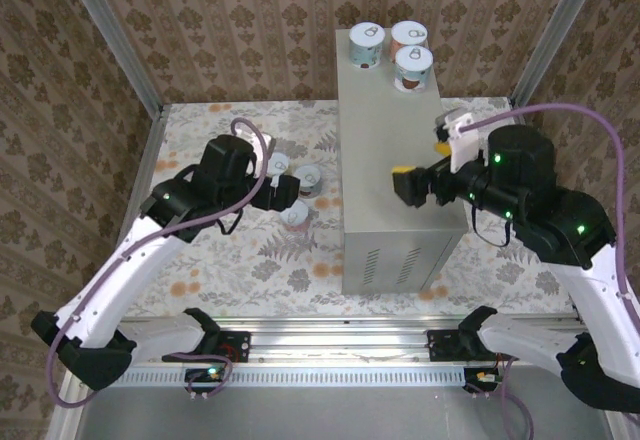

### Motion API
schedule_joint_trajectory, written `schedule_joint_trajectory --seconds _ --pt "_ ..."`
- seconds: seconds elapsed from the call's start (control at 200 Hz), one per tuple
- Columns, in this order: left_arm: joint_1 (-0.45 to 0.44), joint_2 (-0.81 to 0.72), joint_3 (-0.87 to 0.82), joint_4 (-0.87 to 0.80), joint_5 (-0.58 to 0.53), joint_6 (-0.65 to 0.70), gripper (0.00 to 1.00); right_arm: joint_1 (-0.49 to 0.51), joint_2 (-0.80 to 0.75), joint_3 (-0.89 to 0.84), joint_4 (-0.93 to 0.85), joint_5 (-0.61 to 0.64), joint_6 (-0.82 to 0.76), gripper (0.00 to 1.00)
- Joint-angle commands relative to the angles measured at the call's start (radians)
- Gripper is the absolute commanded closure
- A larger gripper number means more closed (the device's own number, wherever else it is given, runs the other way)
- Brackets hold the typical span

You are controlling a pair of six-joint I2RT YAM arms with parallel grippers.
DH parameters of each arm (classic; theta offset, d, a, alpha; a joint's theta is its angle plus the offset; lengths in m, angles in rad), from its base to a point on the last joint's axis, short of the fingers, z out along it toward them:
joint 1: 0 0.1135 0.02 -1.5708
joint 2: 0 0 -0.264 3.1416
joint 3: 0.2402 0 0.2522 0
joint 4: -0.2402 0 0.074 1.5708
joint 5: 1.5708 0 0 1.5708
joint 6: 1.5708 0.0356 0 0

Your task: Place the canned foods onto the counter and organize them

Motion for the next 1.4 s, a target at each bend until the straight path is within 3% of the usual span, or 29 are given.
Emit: schedule_joint_trajectory --seconds 0.0,0.195,0.48,0.85,1.395 --pt "0.041 -0.001 -0.076 0.031 -0.016 -0.063 0.0 0.129 0.0 -0.003 -0.058 0.078 -0.043 0.0" --pt "0.058 0.044 -0.207 0.103 0.003 -0.124 0.0 0.392 0.061 0.039 -0.101 0.238 -0.07 0.0" --pt "0.014 0.129 -0.394 0.293 -0.05 -0.269 0.01 0.566 0.104 0.055 -0.084 0.336 -0.065 0.0" --pt "-0.068 0.345 -0.405 0.418 -0.205 -0.363 0.01 0.695 0.147 0.117 -0.144 0.489 -0.037 0.0" --pt "-0.068 0.534 -0.38 0.55 -0.211 -0.371 0.04 0.739 0.146 0.125 -0.166 0.558 -0.006 0.0"
